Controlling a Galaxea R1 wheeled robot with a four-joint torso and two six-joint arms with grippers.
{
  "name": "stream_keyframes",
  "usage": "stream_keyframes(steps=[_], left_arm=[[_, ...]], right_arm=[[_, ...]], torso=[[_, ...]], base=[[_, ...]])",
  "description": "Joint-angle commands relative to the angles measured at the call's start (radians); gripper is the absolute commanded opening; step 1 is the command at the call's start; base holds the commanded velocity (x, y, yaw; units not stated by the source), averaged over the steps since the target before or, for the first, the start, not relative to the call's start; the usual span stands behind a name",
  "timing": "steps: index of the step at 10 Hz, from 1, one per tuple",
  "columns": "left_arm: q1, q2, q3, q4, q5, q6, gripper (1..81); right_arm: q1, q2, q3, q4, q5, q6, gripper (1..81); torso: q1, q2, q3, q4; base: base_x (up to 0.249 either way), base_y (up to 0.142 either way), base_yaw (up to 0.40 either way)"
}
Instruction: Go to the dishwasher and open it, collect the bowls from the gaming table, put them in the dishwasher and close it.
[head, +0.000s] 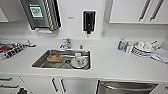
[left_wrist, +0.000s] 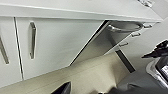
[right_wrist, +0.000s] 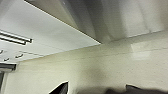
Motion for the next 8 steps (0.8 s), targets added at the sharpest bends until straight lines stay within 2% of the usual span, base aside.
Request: stream_keyframes(steps=[1, 2, 3, 4, 5, 6, 7, 8], left_arm=[[-0.115, -0.062, 0.033, -0.005, 0.046, 0.001, 81.1], [-0.118, -0.064, 0.041, 0.001, 0.038, 0.006, 81.1], [-0.124, -0.059, 0.064, 0.013, 0.011, 0.025, 81.1], [-0.126, -0.045, 0.073, 0.03, -0.045, 0.038, 81.1], [-0.13, -0.012, 0.073, 0.049, -0.082, 0.038, 81.1], [-0.146, 0.016, 0.075, 0.049, -0.079, 0.036, 81.1], [-0.166, 0.041, 0.075, 0.047, -0.072, 0.03, 81.1], [-0.185, 0.057, 0.072, 0.037, -0.069, 0.025, 81.1]], right_arm=[[0.082, -0.056, 0.029, 0.01, -0.02, 0.001, 81.1], [0.087, -0.052, 0.026, 0.012, -0.025, 0.003, 81.1], [0.09, -0.04, 0.02, 0.01, -0.031, 0.016, 81.1], [0.093, -0.03, 0.015, 0.01, -0.033, 0.016, 81.1], [0.104, -0.026, 0.015, 0.012, -0.036, 0.021, 81.1], [0.122, -0.026, 0.015, 0.01, -0.037, 0.042, 81.1], [0.157, -0.017, 0.016, 0.01, -0.081, 0.096, 81.1], [0.205, 0.009, 0.016, 0.009, -0.152, 0.178, 81.1]], torso=[[-0.001, 0.001, 0.001, 0.0], [0.003, -0.007, -0.007, 0.0], [0.003, -0.006, -0.005, 0.0], [0.003, -0.005, -0.005, 0.0], [0.004, -0.006, -0.005, 0.0], [0.004, -0.006, -0.005, 0.0], [0.004, -0.006, -0.005, 0.0], [0.004, -0.006, -0.005, 0.0]], base=[[0.0, 0.0, 0.0], [0.0, 0.0, 0.0], [0.0, 0.0, 0.0], [0.0, 0.0, 0.0], [0.0, 0.0, 0.0], [0.0, 0.0, 0.0], [0.0, 0.0, 0.0], [0.0, 0.0, 0.0]])
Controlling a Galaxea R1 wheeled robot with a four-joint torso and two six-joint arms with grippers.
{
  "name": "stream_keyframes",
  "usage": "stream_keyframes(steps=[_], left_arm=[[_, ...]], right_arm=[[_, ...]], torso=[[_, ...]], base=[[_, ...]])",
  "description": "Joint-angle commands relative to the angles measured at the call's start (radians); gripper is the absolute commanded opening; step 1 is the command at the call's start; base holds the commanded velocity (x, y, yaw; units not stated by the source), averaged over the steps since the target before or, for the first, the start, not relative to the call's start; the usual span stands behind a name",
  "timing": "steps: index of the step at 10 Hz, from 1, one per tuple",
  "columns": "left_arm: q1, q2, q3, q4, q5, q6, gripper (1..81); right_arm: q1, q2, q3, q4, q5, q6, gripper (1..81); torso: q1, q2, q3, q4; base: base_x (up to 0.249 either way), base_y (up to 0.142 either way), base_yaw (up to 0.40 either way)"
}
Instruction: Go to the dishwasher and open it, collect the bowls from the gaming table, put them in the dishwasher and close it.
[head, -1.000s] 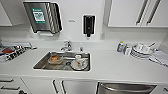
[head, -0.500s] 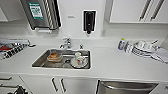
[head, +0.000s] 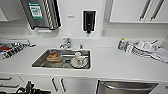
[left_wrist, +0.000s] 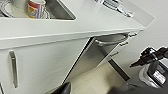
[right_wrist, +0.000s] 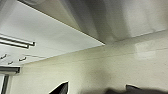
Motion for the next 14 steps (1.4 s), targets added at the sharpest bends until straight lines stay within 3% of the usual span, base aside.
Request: stream_keyframes(steps=[1, 5, 7, 8, 10, 14], left_arm=[[-0.133, -0.014, 0.025, 0.004, 0.005, -0.008, 81.1], [-0.136, 0.003, 0.021, 0.004, 0.03, -0.008, 81.1], [-0.136, 0.003, 0.02, 0.016, 0.035, -0.006, 81.1], [-0.136, 0.012, 0.022, 0.018, 0.03, -0.006, 81.1], [-0.136, 0.033, 0.02, 0.018, 0.028, -0.006, 81.1], [-0.136, 0.033, 0.019, 0.018, 0.028, -0.006, 81.1]], right_arm=[[0.188, -0.009, 0.014, 0.01, -0.137, 0.146, 81.1], [0.333, 0.02, -0.013, 0.009, -0.164, 0.329, 81.1], [0.374, 0.028, -0.049, 0.007, -0.233, 0.377, 81.1], [0.392, 0.028, -0.073, 0.01, -0.235, 0.406, 81.1], [0.423, 0.028, -0.108, 0.024, -0.239, 0.449, 81.1], [0.482, 0.071, -0.21, 0.124, -0.239, 0.456, 81.1]], torso=[[0.0, 0.0, 0.0, 0.0], [0.0, 0.0, 0.0, 0.0], [0.0, 0.0, 0.0, 0.0], [0.0, 0.0, 0.0, 0.0], [0.0, 0.0, 0.0, 0.0], [0.0, 0.0, -0.001, 0.0]], base=[[0.0, 0.0, 0.0], [0.0, 0.0, 0.0], [0.0, 0.0, 0.0], [0.0, 0.0, 0.0], [0.0, 0.0, 0.0], [0.0, 0.0, 0.0]])
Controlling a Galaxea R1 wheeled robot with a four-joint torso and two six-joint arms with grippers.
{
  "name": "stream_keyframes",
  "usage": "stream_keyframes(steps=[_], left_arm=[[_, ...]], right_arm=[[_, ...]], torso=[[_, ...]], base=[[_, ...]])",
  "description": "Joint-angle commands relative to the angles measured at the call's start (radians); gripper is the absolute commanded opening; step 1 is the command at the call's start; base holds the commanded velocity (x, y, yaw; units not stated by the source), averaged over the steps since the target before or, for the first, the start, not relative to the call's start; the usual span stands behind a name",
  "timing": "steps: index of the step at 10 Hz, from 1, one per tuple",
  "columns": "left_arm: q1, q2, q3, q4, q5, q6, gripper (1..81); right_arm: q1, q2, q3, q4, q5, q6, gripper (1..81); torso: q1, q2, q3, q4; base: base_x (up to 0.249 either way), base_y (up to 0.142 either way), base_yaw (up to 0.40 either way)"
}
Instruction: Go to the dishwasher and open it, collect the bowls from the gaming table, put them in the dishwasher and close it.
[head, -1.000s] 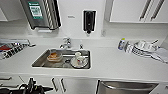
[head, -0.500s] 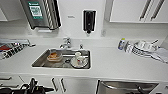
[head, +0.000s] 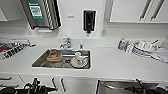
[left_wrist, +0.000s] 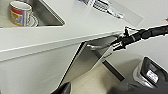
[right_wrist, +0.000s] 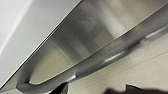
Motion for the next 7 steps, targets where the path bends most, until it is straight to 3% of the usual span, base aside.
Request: stream_keyframes(steps=[1, 7], left_arm=[[-0.093, -0.036, 0.02, 0.008, 0.009, -0.001, 81.1], [-0.093, -0.052, 0.02, 0.008, 0.009, -0.001, 81.1]], right_arm=[[0.155, -0.014, -0.065, 0.099, -0.016, 0.006, 81.1], [0.12, 0.044, -0.194, 0.107, -0.016, 0.006, 81.1]], torso=[[0.0, 0.0, 0.0, 0.0], [0.001, 0.0, 0.0, 0.0]], base=[[0.0, 0.0, 0.0], [0.0, 0.0, 0.0]])
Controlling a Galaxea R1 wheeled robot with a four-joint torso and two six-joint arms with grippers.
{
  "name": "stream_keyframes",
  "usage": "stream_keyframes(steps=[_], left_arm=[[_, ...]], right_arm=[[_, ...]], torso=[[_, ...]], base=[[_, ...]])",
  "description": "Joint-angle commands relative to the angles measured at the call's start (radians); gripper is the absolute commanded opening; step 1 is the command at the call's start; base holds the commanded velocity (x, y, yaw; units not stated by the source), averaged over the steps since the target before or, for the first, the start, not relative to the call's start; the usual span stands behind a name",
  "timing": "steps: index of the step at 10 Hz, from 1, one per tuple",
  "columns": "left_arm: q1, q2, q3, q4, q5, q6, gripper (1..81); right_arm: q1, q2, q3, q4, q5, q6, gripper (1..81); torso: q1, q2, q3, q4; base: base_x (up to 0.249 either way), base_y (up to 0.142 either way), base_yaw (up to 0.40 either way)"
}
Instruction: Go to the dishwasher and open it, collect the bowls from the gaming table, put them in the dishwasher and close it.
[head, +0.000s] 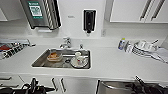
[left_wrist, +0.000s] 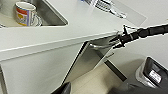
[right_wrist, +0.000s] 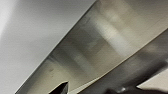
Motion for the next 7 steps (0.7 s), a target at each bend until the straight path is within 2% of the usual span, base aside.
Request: stream_keyframes(steps=[1, 7], left_arm=[[-0.093, -0.03, 0.021, 0.006, 0.012, -0.001, 81.1], [-0.087, -0.016, 0.022, 0.006, 0.016, 0.003, 81.1]], right_arm=[[0.095, -0.013, -0.035, 0.015, -0.024, 0.005, 81.1], [0.019, 0.04, -0.086, 0.004, -0.024, -0.009, 81.1]], torso=[[0.0, 0.0, 0.0, 0.0], [0.001, 0.0, 0.0, 0.0]], base=[[0.0, 0.0, 0.0], [0.0, 0.0, 0.0]])
